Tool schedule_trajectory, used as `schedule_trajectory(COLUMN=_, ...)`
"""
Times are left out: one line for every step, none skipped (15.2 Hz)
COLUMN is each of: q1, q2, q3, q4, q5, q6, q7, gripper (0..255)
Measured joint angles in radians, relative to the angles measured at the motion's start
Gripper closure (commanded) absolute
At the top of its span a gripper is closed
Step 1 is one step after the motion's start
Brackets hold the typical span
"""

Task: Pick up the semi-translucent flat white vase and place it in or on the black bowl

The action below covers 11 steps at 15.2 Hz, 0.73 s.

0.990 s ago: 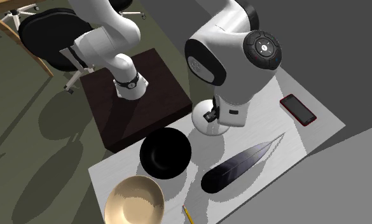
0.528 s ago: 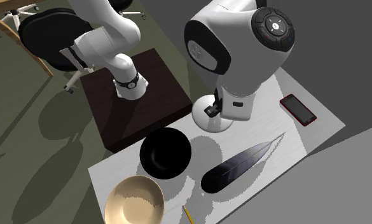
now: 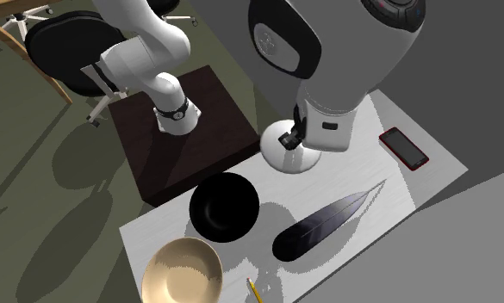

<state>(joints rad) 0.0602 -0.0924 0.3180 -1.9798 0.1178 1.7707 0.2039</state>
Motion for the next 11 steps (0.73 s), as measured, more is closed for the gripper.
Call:
schedule_trajectory(q1=-0.005, q2=-0.005, q3=-0.007, q4=0.005, q5=-0.001, q6=-0.011, q7=-0.011, gripper=255)
schedule_trajectory(q1=-0.013, q2=-0.019, q3=-0.016, q4=-0.003, q5=0.0, q6=-0.017, q7=-0.027, gripper=255)
schedule_trajectory(q1=-0.022, q2=-0.027, q3=-0.028, q4=-0.003, q5=-0.002, q6=-0.028, q7=-0.047, gripper=255)
schedule_trajectory(q1=-0.034, q2=-0.032, q3=-0.043, q4=-0.001, q5=-0.006, q6=-0.037, q7=-0.072, gripper=255)
schedule_trajectory(q1=-0.042, q2=-0.034, q3=-0.053, q4=0.008, q5=-0.009, q6=-0.05, q7=-0.088, gripper=255)
schedule_trajectory(q1=-0.052, q2=-0.037, q3=-0.066, q4=0.016, q5=-0.013, q6=-0.063, q7=-0.109, gripper=255)
schedule_trajectory(q1=-0.064, q2=-0.043, q3=-0.081, q4=0.014, q5=-0.018, q6=-0.068, q7=-0.134, gripper=255)
schedule_trajectory(q1=-0.075, q2=-0.055, q3=-0.096, q4=0.004, q5=-0.02, q6=-0.072, q7=-0.159, gripper=255)
schedule_trajectory(q1=-0.086, q2=-0.065, q3=-0.11, q4=-0.003, q5=-0.024, q6=-0.077, q7=-0.184, gripper=255)
schedule_trajectory(q1=-0.099, q2=-0.064, q3=-0.127, q4=0.009, q5=-0.03, q6=-0.09, q7=-0.21, gripper=255)
schedule_trajectory(q1=-0.109, q2=-0.065, q3=-0.14, q4=0.013, q5=-0.035, q6=-0.096, q7=-0.233, gripper=255)
